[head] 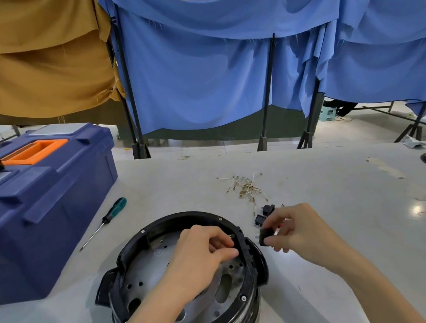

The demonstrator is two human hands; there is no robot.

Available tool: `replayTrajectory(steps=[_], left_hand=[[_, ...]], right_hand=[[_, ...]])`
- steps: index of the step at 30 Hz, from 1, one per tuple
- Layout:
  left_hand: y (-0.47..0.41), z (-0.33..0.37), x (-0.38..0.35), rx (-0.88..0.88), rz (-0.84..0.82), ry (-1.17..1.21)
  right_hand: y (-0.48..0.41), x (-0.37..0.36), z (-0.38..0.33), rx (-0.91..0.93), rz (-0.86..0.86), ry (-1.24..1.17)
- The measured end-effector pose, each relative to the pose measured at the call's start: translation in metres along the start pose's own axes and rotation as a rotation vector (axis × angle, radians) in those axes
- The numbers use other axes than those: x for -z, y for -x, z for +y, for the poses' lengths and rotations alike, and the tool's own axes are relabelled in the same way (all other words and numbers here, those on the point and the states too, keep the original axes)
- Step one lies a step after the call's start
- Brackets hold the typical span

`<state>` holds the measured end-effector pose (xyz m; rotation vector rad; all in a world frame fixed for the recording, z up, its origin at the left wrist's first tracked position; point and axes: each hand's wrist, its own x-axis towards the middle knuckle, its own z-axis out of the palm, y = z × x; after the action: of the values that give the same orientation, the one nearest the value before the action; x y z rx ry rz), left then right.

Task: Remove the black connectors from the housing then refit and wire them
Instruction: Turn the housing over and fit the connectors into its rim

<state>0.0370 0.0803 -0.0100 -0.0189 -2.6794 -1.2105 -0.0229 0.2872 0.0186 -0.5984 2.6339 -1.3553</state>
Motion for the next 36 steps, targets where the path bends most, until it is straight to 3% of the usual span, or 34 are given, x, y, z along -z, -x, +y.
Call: replayTrajectory(steps=[16, 36], left_hand=[[0.0, 0.003, -0.013, -0.042, -0.036, -0.024], [-0.003, 0.002, -0.012, -0.01, -0.054, 0.047]], right_hand=[[0.009, -0.022, -0.003, 0.053, -0.006, -0.103], [0.009, -0.03, -0.002, 0.105, 0.056, -0.067]])
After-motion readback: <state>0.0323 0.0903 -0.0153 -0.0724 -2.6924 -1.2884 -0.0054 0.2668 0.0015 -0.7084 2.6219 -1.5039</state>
